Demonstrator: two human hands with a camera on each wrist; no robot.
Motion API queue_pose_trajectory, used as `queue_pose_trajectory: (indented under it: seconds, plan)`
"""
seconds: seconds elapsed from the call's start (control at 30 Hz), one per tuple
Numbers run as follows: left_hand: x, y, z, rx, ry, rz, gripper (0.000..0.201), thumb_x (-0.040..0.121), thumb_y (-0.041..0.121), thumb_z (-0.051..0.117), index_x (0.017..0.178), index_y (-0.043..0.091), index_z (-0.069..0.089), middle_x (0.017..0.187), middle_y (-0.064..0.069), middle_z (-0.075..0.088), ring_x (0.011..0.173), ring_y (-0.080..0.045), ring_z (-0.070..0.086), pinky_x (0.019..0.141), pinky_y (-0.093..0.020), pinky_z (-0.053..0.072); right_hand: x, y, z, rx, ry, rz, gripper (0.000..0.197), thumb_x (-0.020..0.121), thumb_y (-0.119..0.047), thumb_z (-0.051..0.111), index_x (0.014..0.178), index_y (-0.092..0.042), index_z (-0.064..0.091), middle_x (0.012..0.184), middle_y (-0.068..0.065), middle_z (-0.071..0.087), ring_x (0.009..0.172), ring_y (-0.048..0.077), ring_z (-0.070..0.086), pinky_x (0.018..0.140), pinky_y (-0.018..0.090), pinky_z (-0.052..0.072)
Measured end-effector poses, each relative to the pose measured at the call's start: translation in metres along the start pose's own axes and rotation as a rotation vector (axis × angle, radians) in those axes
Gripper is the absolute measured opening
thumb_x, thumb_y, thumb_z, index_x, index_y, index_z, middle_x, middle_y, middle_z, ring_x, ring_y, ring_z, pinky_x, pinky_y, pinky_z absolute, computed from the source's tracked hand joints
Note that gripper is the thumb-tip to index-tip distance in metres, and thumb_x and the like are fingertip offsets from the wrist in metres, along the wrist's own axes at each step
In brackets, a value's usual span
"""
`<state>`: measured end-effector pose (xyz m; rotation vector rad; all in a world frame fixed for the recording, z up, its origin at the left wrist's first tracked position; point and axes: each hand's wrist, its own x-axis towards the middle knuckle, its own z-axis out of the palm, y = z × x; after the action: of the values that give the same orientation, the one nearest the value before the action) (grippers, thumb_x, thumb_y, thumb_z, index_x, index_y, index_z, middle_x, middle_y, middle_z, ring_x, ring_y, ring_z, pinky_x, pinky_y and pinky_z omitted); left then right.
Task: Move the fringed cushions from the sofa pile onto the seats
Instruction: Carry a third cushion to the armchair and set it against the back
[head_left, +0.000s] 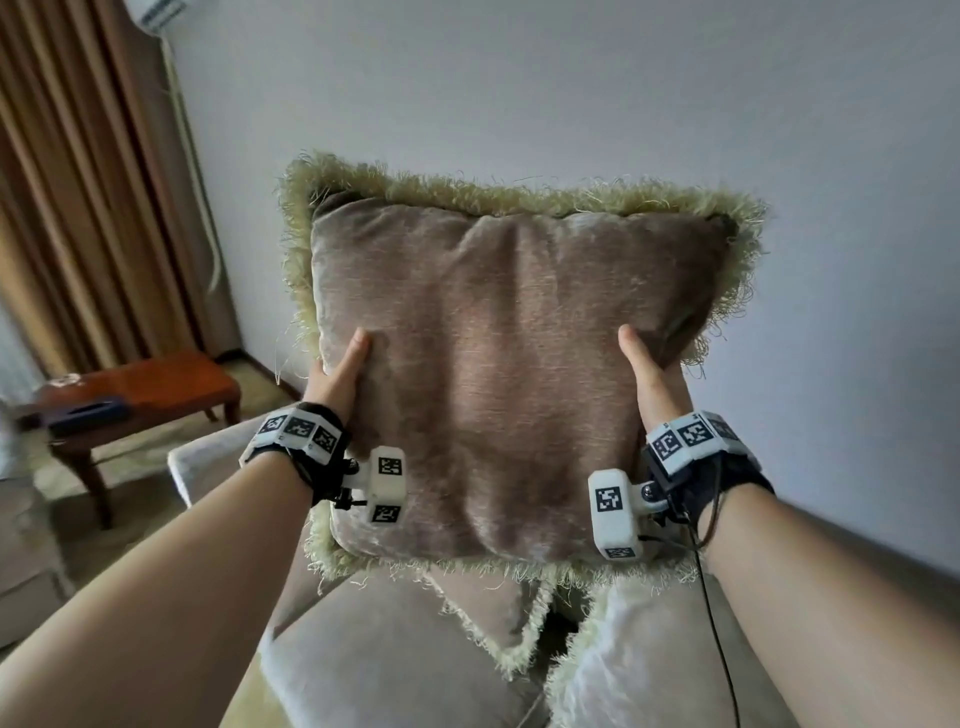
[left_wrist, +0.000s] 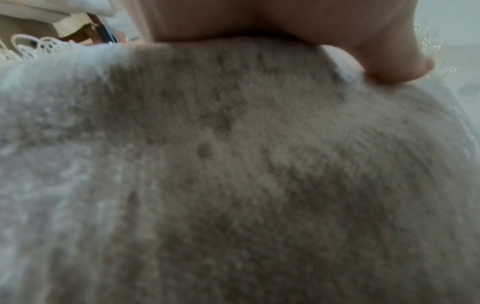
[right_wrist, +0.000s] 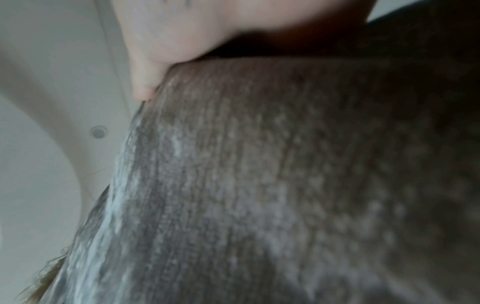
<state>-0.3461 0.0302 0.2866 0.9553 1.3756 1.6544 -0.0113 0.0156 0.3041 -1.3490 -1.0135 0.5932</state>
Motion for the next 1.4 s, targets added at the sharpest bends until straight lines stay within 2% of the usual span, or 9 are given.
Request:
queue_pose_trajectory:
  seconds: [0.07, 0.17, 0.27, 0.4, 0.57, 0.73, 0.87, 1.07, 1.4]
  plan:
    - [0.013, 0.009, -0.038, -0.018, 0.005, 0.001, 0.104, 0.067, 0.081, 0.074, 0.146, 0.016, 0.055, 0.127, -0.006, 0.071, 0.109, -0.026, 0.07, 0.1, -0.038, 0.055, -0.021, -0.02, 0.037, -0.002, -0.049, -0.038, 0.097, 0.05, -0.095, 0.055, 0.118, -0.027, 0.063, 0.119, -0.006, 0.066, 0.112, 0.019, 0.06, 0.107, 0.041, 0.04]
    - [0.052, 0.01, -0.108, -0.033, 0.068, -0.006, 0.14, 0.027, 0.097, 0.074, 0.141, 0.017, 0.06, 0.124, -0.007, 0.074, 0.112, -0.029, 0.072, 0.106, -0.048, 0.054, -0.045, -0.037, 0.102, 0.027, -0.152, -0.041, 0.085, 0.061, -0.086, 0.058, 0.12, -0.024, 0.063, 0.111, -0.007, 0.063, 0.108, 0.018, 0.059, 0.104, 0.034, 0.039]
    - [0.088, 0.017, -0.182, -0.02, 0.126, -0.007, 0.144, 0.02, 0.099, 0.073, 0.139, 0.019, 0.061, 0.124, -0.006, 0.074, 0.111, -0.029, 0.073, 0.106, -0.047, 0.055, -0.068, -0.051, 0.174, 0.1, -0.202, -0.005, 0.08, 0.061, -0.08, 0.062, 0.117, -0.022, 0.062, 0.111, -0.005, 0.063, 0.109, 0.021, 0.059, 0.103, 0.036, 0.041]
    - [0.105, 0.041, -0.268, -0.017, 0.207, -0.001, 0.125, 0.034, 0.094, 0.073, 0.134, 0.02, 0.059, 0.123, -0.005, 0.073, 0.108, -0.028, 0.072, 0.102, -0.044, 0.057, -0.098, -0.066, 0.272, 0.181, -0.267, 0.046, 0.091, 0.063, -0.074, 0.067, 0.13, -0.014, 0.057, 0.123, -0.002, 0.064, 0.114, 0.021, 0.058, 0.104, 0.038, 0.043]
    - [0.141, 0.049, -0.346, 0.003, 0.322, -0.026, 0.079, 0.085, 0.069, 0.068, 0.143, 0.017, 0.05, 0.125, -0.004, 0.065, 0.103, -0.025, 0.066, 0.089, -0.034, 0.052, -0.118, -0.078, 0.377, 0.231, -0.36, 0.061, 0.08, 0.072, -0.064, 0.07, 0.132, -0.013, 0.056, 0.125, 0.0, 0.064, 0.115, 0.021, 0.059, 0.103, 0.035, 0.044]
    - [0.193, 0.04, -0.407, 0.055, 0.462, 0.012, 0.093, 0.079, 0.072, 0.071, 0.144, 0.008, 0.054, 0.128, -0.006, 0.066, 0.113, -0.027, 0.066, 0.107, -0.041, 0.052, -0.117, -0.078, 0.477, 0.27, -0.447, 0.084, 0.076, 0.072, -0.062, 0.071, 0.129, -0.014, 0.059, 0.119, -0.003, 0.066, 0.11, 0.019, 0.061, 0.098, 0.032, 0.046]
    - [0.255, 0.028, -0.441, 0.027, 0.507, -0.03, 0.14, 0.031, 0.097, 0.073, 0.143, 0.013, 0.057, 0.126, -0.005, 0.071, 0.11, -0.028, 0.072, 0.102, -0.045, 0.056, -0.1, -0.073, 0.56, 0.286, -0.488, 0.099, 0.066, 0.08, -0.055, 0.071, 0.129, -0.013, 0.059, 0.12, 0.0, 0.065, 0.108, 0.02, 0.06, 0.088, 0.026, 0.043]
    - [0.364, 0.022, -0.484, 0.032, 0.597, -0.04, 0.136, 0.029, 0.099, 0.072, 0.139, 0.021, 0.059, 0.126, -0.004, 0.072, 0.109, -0.029, 0.073, 0.101, -0.047, 0.057, -0.056, -0.068, 0.683, 0.314, -0.57, 0.149, 0.081, 0.072, -0.061, 0.072, 0.134, -0.012, 0.055, 0.126, 0.003, 0.063, 0.113, 0.023, 0.06, 0.103, 0.037, 0.045]
    - [0.488, 0.025, -0.59, -0.021, 0.702, -0.016, 0.14, 0.024, 0.095, 0.078, 0.143, 0.024, 0.058, 0.126, -0.003, 0.073, 0.112, -0.03, 0.072, 0.105, -0.047, 0.055, -0.044, -0.093, 0.864, 0.31, -0.721, 0.116, 0.056, 0.085, -0.046, 0.068, 0.129, -0.012, 0.059, 0.116, 0.001, 0.064, 0.1, 0.018, 0.059, 0.085, 0.024, 0.043]
